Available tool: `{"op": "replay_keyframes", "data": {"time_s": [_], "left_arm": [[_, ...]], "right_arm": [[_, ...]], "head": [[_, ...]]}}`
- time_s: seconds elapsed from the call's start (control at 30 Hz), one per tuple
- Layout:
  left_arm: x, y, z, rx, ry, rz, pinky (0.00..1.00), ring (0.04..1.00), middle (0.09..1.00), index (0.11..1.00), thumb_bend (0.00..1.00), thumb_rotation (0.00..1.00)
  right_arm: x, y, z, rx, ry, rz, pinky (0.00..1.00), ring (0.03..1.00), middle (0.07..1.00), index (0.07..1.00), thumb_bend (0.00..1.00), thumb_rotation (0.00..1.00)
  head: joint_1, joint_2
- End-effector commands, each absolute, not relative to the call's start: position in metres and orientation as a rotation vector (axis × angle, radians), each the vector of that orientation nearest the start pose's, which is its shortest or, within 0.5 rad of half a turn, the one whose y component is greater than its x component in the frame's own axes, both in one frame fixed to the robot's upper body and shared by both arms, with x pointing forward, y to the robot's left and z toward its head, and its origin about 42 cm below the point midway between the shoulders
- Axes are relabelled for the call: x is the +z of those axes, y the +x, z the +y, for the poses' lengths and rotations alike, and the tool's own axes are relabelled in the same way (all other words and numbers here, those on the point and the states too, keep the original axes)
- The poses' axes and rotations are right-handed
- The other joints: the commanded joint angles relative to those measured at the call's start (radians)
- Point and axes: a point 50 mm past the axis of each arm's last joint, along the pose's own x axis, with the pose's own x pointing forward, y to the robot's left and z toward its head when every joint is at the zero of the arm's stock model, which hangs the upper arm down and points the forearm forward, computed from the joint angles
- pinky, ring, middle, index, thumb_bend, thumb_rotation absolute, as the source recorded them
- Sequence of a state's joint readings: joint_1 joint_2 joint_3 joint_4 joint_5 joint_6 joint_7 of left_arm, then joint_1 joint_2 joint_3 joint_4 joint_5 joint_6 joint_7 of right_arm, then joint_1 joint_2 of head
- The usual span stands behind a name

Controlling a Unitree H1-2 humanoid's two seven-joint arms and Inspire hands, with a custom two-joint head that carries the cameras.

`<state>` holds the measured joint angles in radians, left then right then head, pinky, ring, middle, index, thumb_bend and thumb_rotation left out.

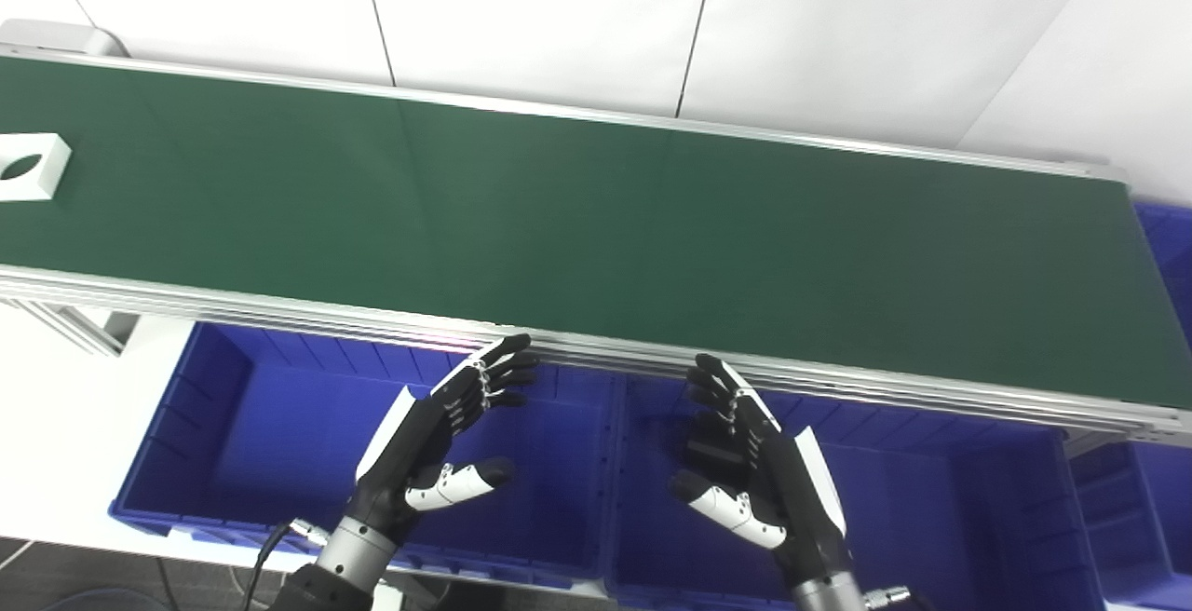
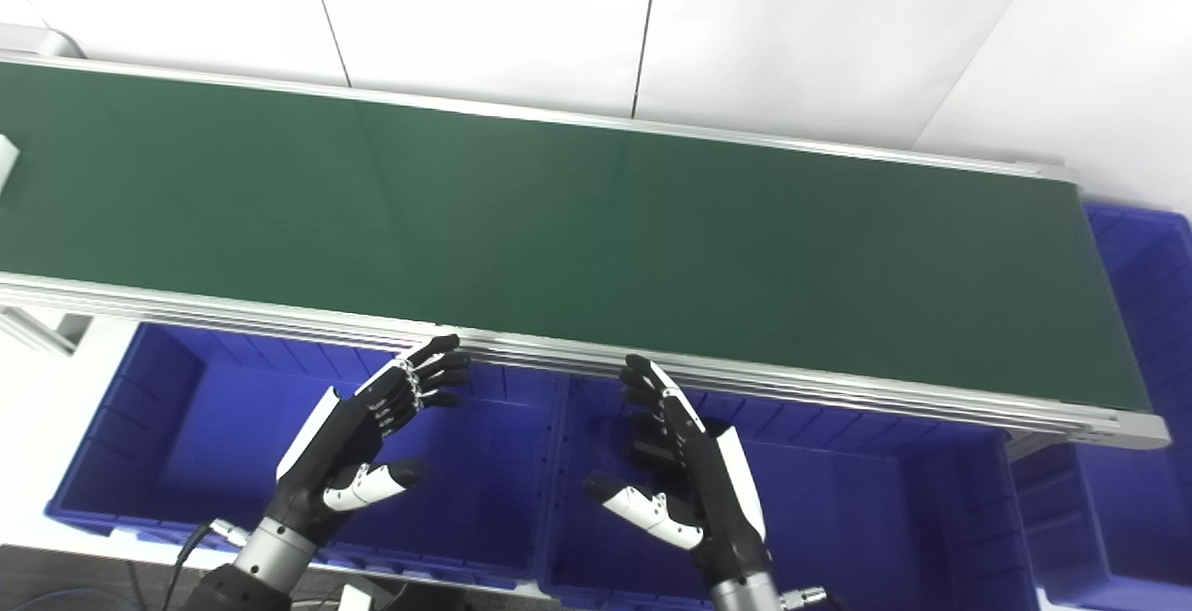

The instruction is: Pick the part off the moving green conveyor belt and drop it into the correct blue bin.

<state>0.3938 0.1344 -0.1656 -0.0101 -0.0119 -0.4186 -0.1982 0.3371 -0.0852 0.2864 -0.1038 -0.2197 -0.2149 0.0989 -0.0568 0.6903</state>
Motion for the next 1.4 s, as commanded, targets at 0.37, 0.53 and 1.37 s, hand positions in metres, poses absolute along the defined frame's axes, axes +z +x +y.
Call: {"op": "replay_keyframes", "data": {"time_s": [0.37, 0.53, 1.37], "left_arm": [[0.048, 0.138, 0.212, -0.297, 0.080, -0.084, 0.75, 0.805, 0.838, 0.879, 0.84, 0.64], [0.046, 0.139, 0.207, -0.305, 0.076, -0.078, 0.74, 0.802, 0.836, 0.875, 0.85, 0.62], [0.042, 0.143, 0.193, -0.288, 0.043, -0.078, 0.70, 0.762, 0.800, 0.823, 0.91, 0.49]], "right_arm": [[0.067, 0.164, -0.168, 0.349, -0.194, -0.063, 0.79, 0.850, 0.866, 0.909, 0.76, 0.62], [0.064, 0.164, -0.175, 0.349, -0.196, -0.062, 0.80, 0.857, 0.872, 0.917, 0.75, 0.64], [0.040, 0.172, -0.193, 0.348, -0.190, -0.055, 0.81, 0.874, 0.890, 0.943, 0.67, 0.64]], "head": [[0.137, -0.038], [0.210, -0.058], [0.444, -0.241]]}}
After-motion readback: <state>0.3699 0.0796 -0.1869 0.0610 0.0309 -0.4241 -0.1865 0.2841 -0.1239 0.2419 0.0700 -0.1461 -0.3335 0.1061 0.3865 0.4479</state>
